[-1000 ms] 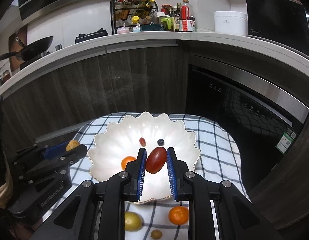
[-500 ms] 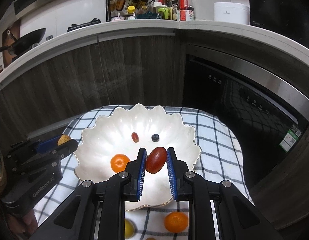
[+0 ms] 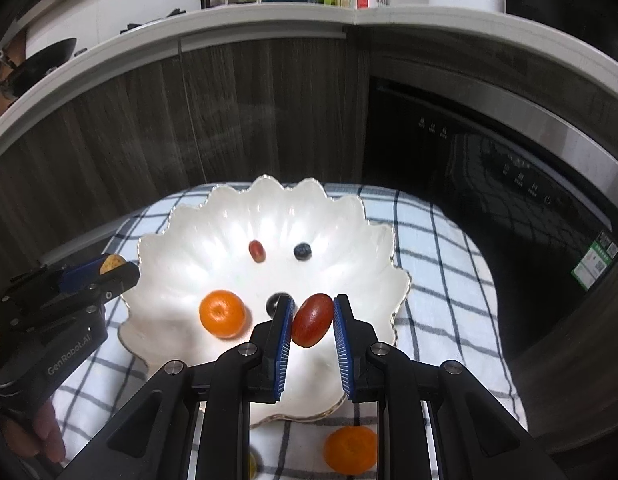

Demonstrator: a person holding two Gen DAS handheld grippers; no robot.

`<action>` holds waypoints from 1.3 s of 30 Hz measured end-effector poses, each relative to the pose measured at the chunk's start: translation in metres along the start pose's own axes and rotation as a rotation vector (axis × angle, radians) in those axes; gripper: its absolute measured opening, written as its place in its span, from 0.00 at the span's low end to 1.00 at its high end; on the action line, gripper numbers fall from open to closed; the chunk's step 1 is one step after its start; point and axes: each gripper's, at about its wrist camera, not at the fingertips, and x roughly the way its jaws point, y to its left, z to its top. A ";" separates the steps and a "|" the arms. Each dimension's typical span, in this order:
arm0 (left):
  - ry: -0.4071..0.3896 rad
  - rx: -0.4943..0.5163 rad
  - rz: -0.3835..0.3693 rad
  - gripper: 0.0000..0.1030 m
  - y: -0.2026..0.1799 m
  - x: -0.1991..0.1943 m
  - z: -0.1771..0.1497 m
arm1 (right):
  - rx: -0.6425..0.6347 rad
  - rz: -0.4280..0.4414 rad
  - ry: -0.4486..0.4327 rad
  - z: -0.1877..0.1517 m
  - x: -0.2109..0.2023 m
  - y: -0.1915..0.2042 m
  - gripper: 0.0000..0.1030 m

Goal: Organize fruits
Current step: 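Open the left gripper to drop the brown fruit in the bowl while the right releases the grape, then withdraw both open grippers from the bowl toward the remaining fruits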

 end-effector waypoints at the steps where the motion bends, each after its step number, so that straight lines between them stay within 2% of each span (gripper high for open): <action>1: 0.004 -0.002 0.001 0.26 0.000 0.002 0.000 | 0.001 0.001 0.005 -0.001 0.002 0.000 0.22; 4: 0.010 -0.002 0.004 0.29 0.000 0.004 -0.001 | 0.003 0.003 0.025 -0.003 0.007 -0.001 0.22; 8: 0.004 -0.013 0.020 0.51 0.002 0.004 0.001 | 0.010 0.000 0.057 -0.005 0.014 -0.003 0.22; 10: 0.004 -0.021 0.031 0.57 0.004 0.003 0.001 | 0.011 -0.007 0.072 -0.005 0.017 -0.003 0.24; 11: 0.004 -0.026 0.036 0.59 0.005 0.003 0.002 | 0.013 -0.008 0.076 -0.005 0.017 -0.004 0.35; 12: 0.004 -0.029 0.037 0.59 0.006 0.002 0.002 | 0.015 -0.011 0.077 -0.004 0.018 -0.005 0.51; 13: 0.003 -0.031 0.039 0.61 0.006 0.001 0.003 | 0.021 -0.021 0.069 -0.003 0.016 -0.006 0.62; 15: -0.001 -0.034 0.048 0.67 0.007 -0.002 0.004 | 0.032 -0.039 0.050 -0.002 0.011 -0.008 0.71; 20: -0.025 -0.049 0.068 0.83 0.011 -0.012 0.007 | 0.039 -0.061 0.029 0.004 0.003 -0.010 0.72; 39: -0.086 -0.027 0.087 0.83 0.005 -0.059 0.008 | 0.050 -0.064 -0.043 0.010 -0.041 -0.009 0.72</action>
